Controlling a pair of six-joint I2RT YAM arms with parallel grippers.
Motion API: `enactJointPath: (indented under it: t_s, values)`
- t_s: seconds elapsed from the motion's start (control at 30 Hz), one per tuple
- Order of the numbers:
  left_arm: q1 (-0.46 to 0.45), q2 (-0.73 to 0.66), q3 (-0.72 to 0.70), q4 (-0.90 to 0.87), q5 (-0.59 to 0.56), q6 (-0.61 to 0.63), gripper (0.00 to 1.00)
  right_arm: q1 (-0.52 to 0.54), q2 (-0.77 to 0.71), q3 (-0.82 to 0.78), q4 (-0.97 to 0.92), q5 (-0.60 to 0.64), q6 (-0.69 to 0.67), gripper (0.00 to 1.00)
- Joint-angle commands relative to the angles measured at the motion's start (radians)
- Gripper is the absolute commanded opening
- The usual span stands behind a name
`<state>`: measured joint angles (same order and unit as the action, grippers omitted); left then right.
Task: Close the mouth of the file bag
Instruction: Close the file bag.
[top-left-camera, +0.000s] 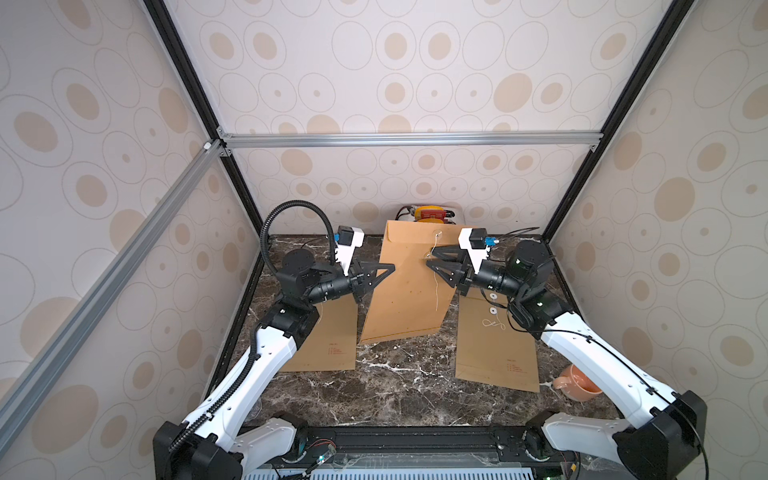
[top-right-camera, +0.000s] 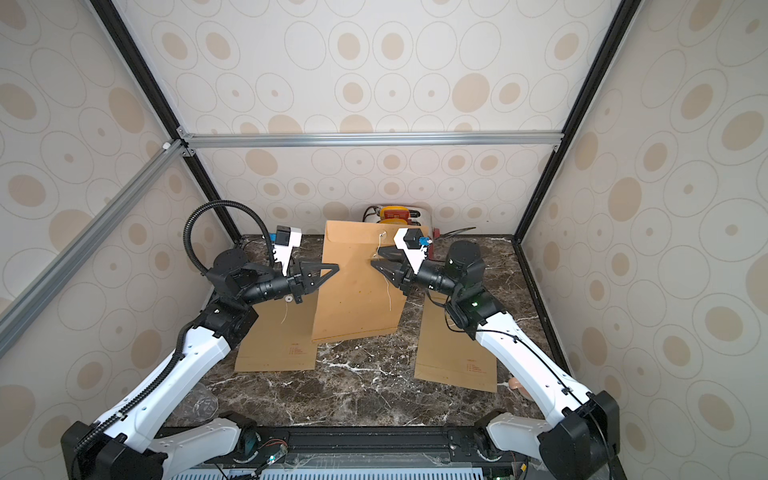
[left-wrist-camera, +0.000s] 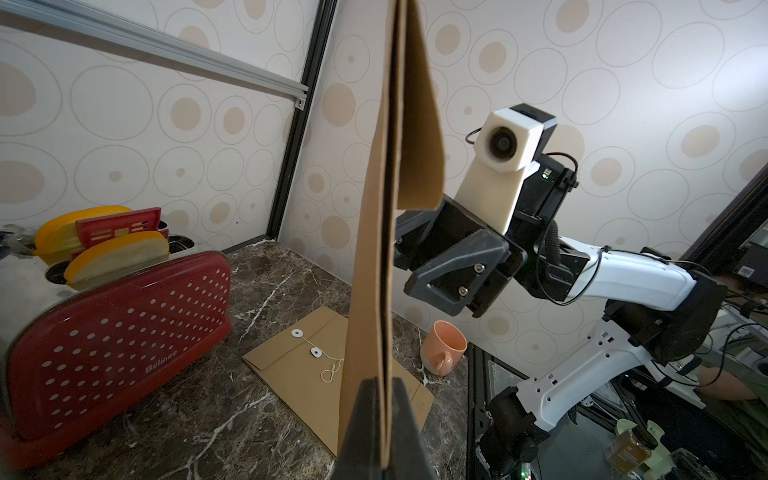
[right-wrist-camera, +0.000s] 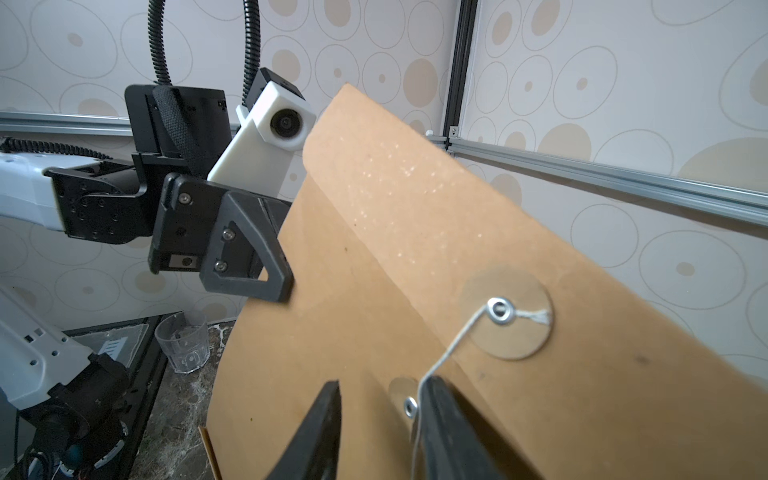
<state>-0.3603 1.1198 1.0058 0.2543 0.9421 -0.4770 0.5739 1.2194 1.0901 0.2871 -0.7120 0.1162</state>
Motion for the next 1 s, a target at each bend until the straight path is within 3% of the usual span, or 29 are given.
enactJointPath:
  t_s: [0.0,0.27,0.97]
  values:
    - [-0.007,-0.016,0.007,0.048,0.016,0.007,0.00,0.014,-0.024,-0.009,0.038,-0.059,0.037,0.35]
    - [-0.007,-0.017,0.006,0.049,0.012,0.001,0.00,0.023,0.008,0.004,0.021,-0.100,0.085,0.33]
    - [-0.003,-0.025,-0.017,0.131,0.006,-0.061,0.00,0.037,-0.041,-0.174,0.132,-0.090,0.151,0.28]
